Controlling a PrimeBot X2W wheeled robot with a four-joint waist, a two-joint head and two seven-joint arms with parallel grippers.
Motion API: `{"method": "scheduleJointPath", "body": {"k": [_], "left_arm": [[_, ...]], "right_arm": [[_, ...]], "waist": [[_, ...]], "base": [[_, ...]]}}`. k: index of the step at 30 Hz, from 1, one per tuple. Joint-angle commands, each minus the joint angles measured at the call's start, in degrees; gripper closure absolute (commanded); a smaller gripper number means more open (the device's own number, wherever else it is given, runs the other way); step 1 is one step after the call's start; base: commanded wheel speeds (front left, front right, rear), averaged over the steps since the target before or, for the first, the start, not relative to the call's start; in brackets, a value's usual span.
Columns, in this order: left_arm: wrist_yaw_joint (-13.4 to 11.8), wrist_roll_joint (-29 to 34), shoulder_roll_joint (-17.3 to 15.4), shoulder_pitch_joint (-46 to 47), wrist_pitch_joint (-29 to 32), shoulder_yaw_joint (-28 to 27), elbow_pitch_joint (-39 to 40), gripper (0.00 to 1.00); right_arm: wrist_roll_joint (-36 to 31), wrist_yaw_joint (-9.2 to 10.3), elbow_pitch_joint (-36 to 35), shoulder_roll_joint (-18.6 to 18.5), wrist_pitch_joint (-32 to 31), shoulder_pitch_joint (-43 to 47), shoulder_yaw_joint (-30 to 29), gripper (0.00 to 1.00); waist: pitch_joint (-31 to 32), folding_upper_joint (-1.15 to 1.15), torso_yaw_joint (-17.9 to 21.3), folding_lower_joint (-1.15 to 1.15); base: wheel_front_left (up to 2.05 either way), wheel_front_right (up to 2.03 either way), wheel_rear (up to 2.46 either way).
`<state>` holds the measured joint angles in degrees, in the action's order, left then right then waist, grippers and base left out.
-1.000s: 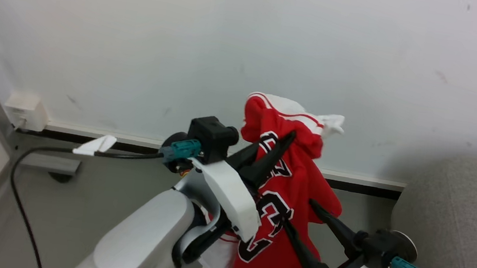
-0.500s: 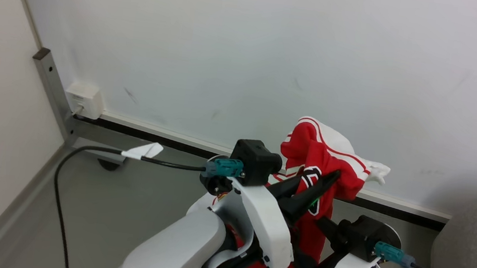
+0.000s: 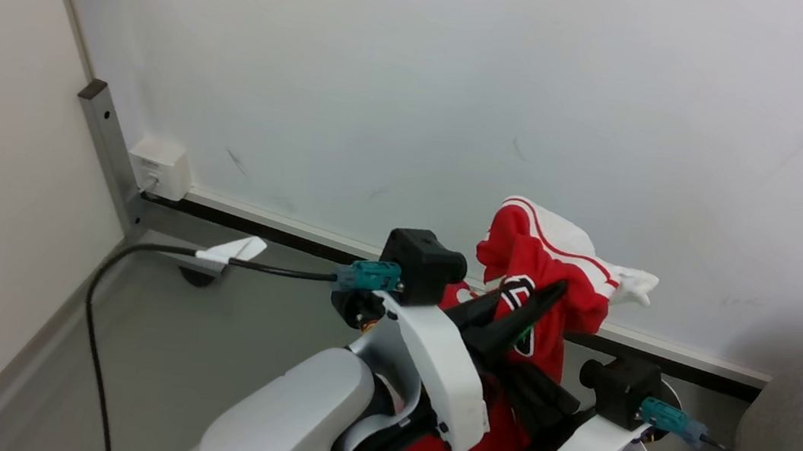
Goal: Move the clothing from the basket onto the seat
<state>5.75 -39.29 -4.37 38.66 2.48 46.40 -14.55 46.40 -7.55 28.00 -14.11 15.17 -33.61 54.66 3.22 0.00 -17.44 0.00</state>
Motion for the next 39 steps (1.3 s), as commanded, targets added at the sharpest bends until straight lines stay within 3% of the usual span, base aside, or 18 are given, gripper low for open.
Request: {"method": "scheduleJointPath", "body": {"k": [1, 12, 19, 20, 21, 22, 31, 39], "left_arm": [[-0.4, -0.6, -0.7, -0.6, -0.5, -0.7, -0.7, 1.00], [-1.1, -1.0, -2.1, -1.2, -2.4, -2.2, -4.0, 1.00], [-1.3, -0.6, -2.3, -2.0, -3.3, -1.6, -3.6, 1.00], [-1.4, -0.5, -2.2, -2.1, -3.6, -1.6, -3.3, 0.85], [-1.5, -0.5, -2.2, -2.2, -3.5, -1.5, -3.0, 0.59], [-1.7, -0.5, -2.2, -2.4, -3.5, -1.4, -2.7, 0.00], [-2.3, 0.2, -3.3, -3.8, -4.4, -0.5, 0.8, 0.00], [-2.6, 2.0, -4.9, -4.8, -6.2, 0.2, 2.4, 0.00]], "right_arm": [[0.1, 0.12, -0.6, -0.5, 0.0, 1.4, -0.8, 1.00], [-2.9, 0.12, -6.6, -3.1, 0.0, 7.3, -7.4, 1.00], [-8.6, 0.12, -11.1, -3.0, 0.0, 12.0, -17.4, 1.00], [-9.2, 0.12, -11.3, -2.7, 0.0, 12.5, -18.6, 1.00], [-9.7, 0.12, -11.7, -2.5, 0.0, 13.0, -19.7, 1.00], [-10.2, 0.12, -12.0, -2.4, 0.0, 13.3, -20.7, 1.00], [-13.7, 0.12, -14.1, -3.2, 0.0, 15.2, -27.8, 1.00], [-15.6, 0.12, -16.4, -5.7, 0.0, 15.6, -32.3, 1.00]], "waist": [[0.0, 0.00, 0.2, 0.00], [-0.2, 0.00, 1.9, 0.00], [-0.2, 0.00, 4.2, 0.00], [-0.2, 0.00, 4.6, 0.00], [-0.1, 0.00, 5.0, 0.00], [-0.2, 0.00, 5.4, 0.00], [-0.6, 0.00, 10.6, 0.00], [-1.2, 0.00, 17.5, 0.00]], "base": [[0.00, 0.00, 0.00], [0.00, 0.00, 0.00], [0.00, 0.00, 0.00], [0.00, 0.00, 0.00], [0.00, 0.00, 0.00], [0.00, 0.00, 0.00], [0.00, 0.00, 0.00], [0.00, 0.00, 0.00]]}}
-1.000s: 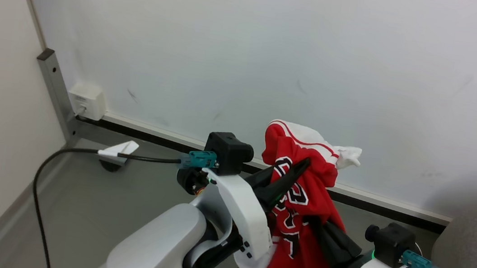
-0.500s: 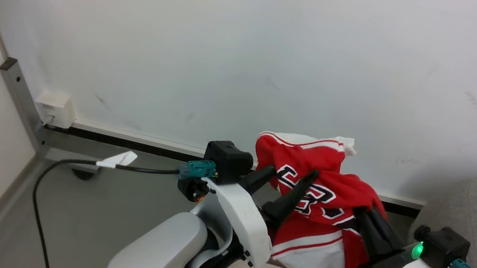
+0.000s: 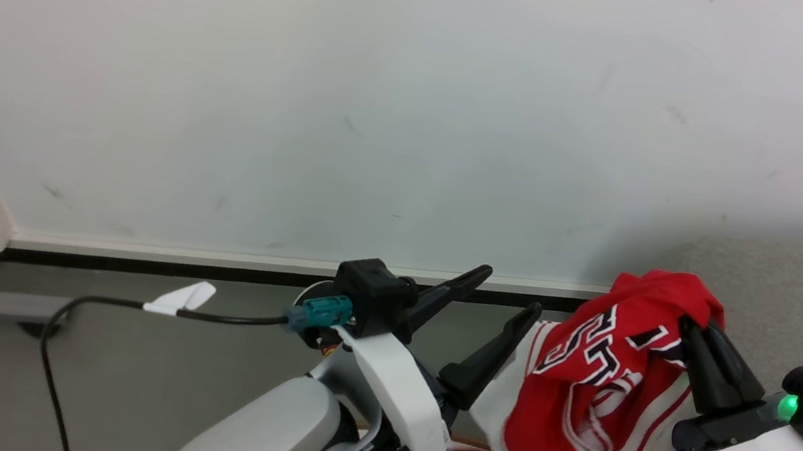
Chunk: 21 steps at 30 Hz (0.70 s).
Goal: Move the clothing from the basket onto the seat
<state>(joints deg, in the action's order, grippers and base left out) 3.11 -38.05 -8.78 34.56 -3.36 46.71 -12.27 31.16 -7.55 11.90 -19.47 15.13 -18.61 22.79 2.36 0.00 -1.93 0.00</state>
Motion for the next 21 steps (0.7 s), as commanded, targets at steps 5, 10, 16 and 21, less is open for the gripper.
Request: {"method": "scheduleJointPath", "body": {"k": [5, 10, 16, 21], "left_arm": [[0.4, 1.6, -1.0, -0.9, -2.0, 0.7, 0.6, 0.00], [0.6, 3.3, -2.1, -0.9, -3.4, 1.7, 0.2, 0.00], [1.0, 4.8, -2.6, -0.4, -5.3, 2.7, -0.7, 0.00], [0.9, 5.5, -2.6, 0.2, -6.7, 2.9, -1.9, 0.00]], "right_arm": [[-1.1, 0.12, -2.2, -1.9, 0.0, 1.2, -2.6, 1.00], [-1.7, 0.12, -4.1, -3.0, 0.0, 1.6, -4.6, 1.00], [-2.2, 0.12, -6.4, -3.8, 0.0, 2.5, -6.5, 1.00], [-3.0, 0.12, -7.7, -3.7, 0.0, 3.4, -7.9, 1.00]], "waist": [[-0.8, 0.00, 7.0, 0.00], [-1.4, 0.00, 12.3, 0.00], [-2.3, 0.00, 18.1, 0.00], [-3.0, 0.00, 22.2, 0.00]], "base": [[0.00, 0.00, 0.00], [0.00, 0.00, 0.00], [0.00, 0.00, 0.00], [0.00, 0.00, 0.00]]}}
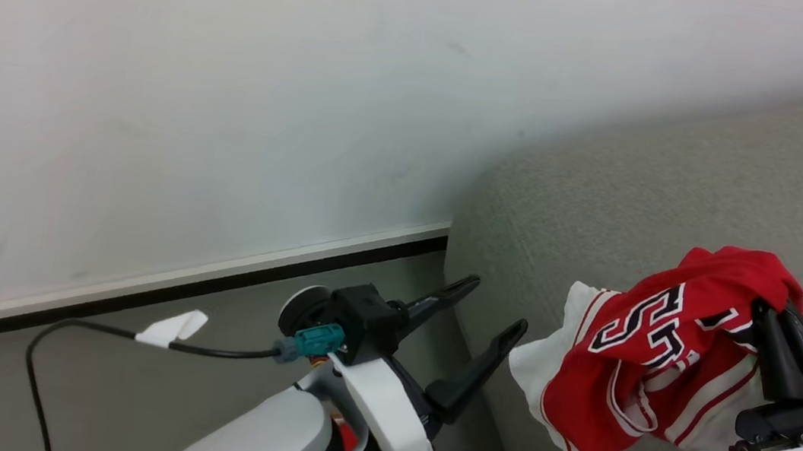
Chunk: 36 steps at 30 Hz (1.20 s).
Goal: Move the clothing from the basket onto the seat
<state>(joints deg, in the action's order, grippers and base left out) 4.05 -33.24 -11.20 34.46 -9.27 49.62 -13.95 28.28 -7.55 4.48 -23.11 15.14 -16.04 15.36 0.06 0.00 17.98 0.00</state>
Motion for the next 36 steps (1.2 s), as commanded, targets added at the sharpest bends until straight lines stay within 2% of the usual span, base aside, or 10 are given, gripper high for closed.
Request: {"method": "scheduleJointPath", "body": {"k": [1, 9, 17, 26, 36], "left_arm": [[-0.3, 0.9, -0.2, 0.5, -1.1, -0.1, -0.4, 0.00], [-0.7, 1.2, -0.5, 1.0, -1.4, 0.0, -1.7, 0.00], [-0.7, 0.5, -0.7, 1.2, -1.0, 0.3, -2.1, 0.00], [-0.8, 0.5, -1.1, 2.3, 0.1, 0.4, -0.5, 0.00], [-0.3, 2.2, -3.8, 6.6, 3.6, 0.9, 3.7, 0.00]], "right_arm": [[-0.2, 0.12, -0.5, 0.3, 0.0, 1.0, -0.9, 1.00], [-0.5, 0.12, -1.3, 1.1, 0.0, 1.1, -2.0, 1.00], [-0.5, 0.12, -1.3, 1.6, 0.0, 1.2, -2.7, 1.00], [-0.2, 0.12, 0.9, 1.9, 0.0, -2.1, -4.4, 1.00], [2.2, 0.12, 5.8, 1.8, 0.0, -13.8, -7.7, 1.00]], "waist": [[-0.8, 0.00, 3.0, 0.00], [-2.0, 0.00, 7.8, 0.00], [-2.7, 0.00, 9.6, 0.00], [-5.9, 0.00, 8.4, 0.00], [-16.8, 0.00, 4.5, 0.00]], "base": [[0.00, 0.00, 0.00], [0.00, 0.00, 0.00], [0.00, 0.00, 0.00], [0.00, 0.00, 0.00], [0.00, 0.00, 0.00]]}}
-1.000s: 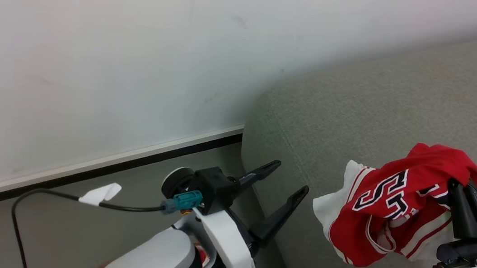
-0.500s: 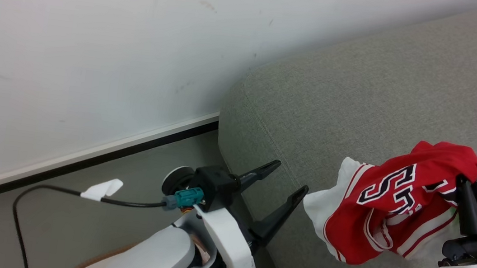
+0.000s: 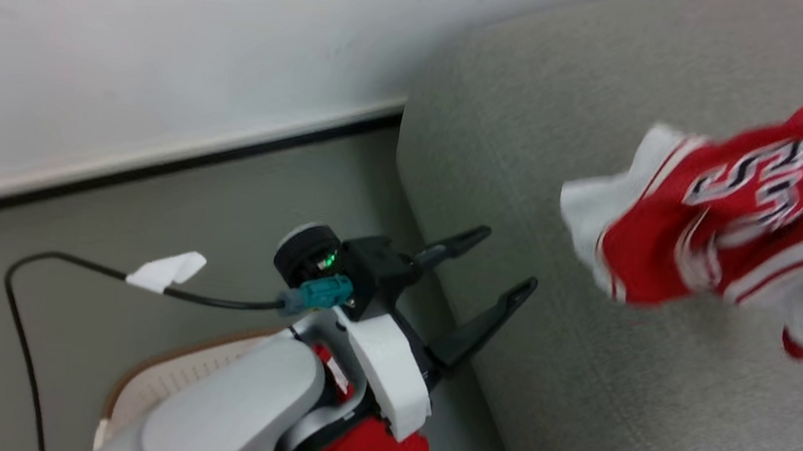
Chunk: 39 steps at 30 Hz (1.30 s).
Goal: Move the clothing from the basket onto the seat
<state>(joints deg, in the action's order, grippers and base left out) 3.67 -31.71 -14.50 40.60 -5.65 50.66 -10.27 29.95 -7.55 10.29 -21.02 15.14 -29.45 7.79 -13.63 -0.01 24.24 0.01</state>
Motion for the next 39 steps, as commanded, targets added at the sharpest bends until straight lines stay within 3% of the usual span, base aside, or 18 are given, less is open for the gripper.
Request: {"method": "scheduleJointPath", "body": {"k": [1, 6, 20, 26, 31, 33, 36, 37, 39], "left_arm": [[0.1, 1.1, -0.9, 1.1, 0.2, -0.2, 0.5, 0.00], [0.5, 1.9, -2.2, 4.1, 2.2, 0.0, 3.3, 0.00], [0.8, 3.7, -2.7, 10.0, 3.5, -0.1, 6.7, 0.00], [0.9, 3.7, -2.9, 10.4, 2.5, -0.2, 5.7, 0.00], [0.9, 3.1, -2.6, 10.4, 1.8, -0.1, 4.6, 0.00], [0.9, 3.0, -2.6, 10.2, 1.5, -0.1, 4.1, 0.00], [0.9, 2.7, -2.4, 9.7, 0.8, -0.1, 3.2, 0.00], [0.8, 2.6, -2.3, 9.4, 0.4, -0.1, 2.8, 0.00], [0.7, 2.1, -2.1, 8.5, -0.2, 0.1, 2.0, 0.00]], "right_arm": [[1.9, 0.12, 0.7, 0.4, 0.0, -1.8, -0.8, 1.00], [6.9, 0.12, 5.3, -0.1, 0.0, -10.1, -2.5, 1.00], [3.8, 0.12, 26.4, -5.5, -0.5, -30.4, -0.6, 1.00], [1.8, 0.12, 38.6, -5.9, -6.9, -34.8, 3.7, 1.00], [2.3, 0.12, 44.4, -7.5, -14.1, -36.4, 8.4, 1.00], [3.9, 0.12, 45.3, -7.6, -17.4, -36.2, 10.4, 0.92], [5.2, 0.12, 45.8, -8.9, -19.4, -36.2, 12.5, 0.53], [5.7, 0.12, 45.7, -8.8, -19.6, -36.1, 13.2, 0.02], [6.8, 0.12, 45.6, -9.1, -19.4, -35.7, 14.4, 0.00]], "waist": [[-4.3, 0.01, -2.0, -0.01], [-10.6, 0.01, -3.7, -0.01], [-22.9, 0.01, -8.5, -0.01], [-24.2, 0.01, -10.6, -0.01], [-24.2, 0.01, -12.0, -0.01], [-23.8, 0.01, -12.3, -0.01], [-22.9, 0.01, -12.4, -0.01], [-22.4, 0.01, -12.3, -0.01], [-21.2, 0.01, -12.1, -0.01]], "base": [[0.00, 0.00, 0.00], [0.00, 0.00, 0.00], [0.00, 0.00, 0.00], [0.00, 0.00, 0.00], [0.00, 0.00, 0.00], [0.00, 0.00, 0.00], [0.00, 0.00, 0.00], [0.00, 0.00, 0.00], [0.00, 0.00, 0.00]]}}
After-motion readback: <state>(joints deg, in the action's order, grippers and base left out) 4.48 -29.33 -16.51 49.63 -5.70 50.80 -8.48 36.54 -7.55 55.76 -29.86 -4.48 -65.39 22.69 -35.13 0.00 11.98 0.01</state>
